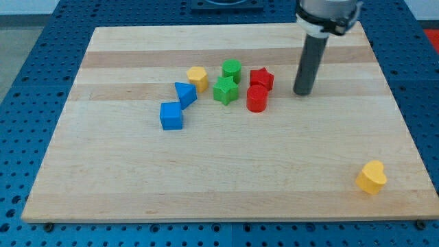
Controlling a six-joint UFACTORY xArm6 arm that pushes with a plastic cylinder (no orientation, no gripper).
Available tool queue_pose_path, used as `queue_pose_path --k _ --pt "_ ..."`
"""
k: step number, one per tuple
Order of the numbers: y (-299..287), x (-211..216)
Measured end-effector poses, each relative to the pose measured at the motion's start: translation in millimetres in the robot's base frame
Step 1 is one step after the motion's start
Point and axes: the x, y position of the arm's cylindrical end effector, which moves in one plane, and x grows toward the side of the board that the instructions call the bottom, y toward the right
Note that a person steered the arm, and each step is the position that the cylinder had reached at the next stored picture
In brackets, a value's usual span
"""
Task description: Slide yellow heart slightly left and a bit up
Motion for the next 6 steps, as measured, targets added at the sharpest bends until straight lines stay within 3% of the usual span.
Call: queue_pose_path --k 2,4,6 --pt "-36 -58" --pt "-89 -51" --pt "-89 -33"
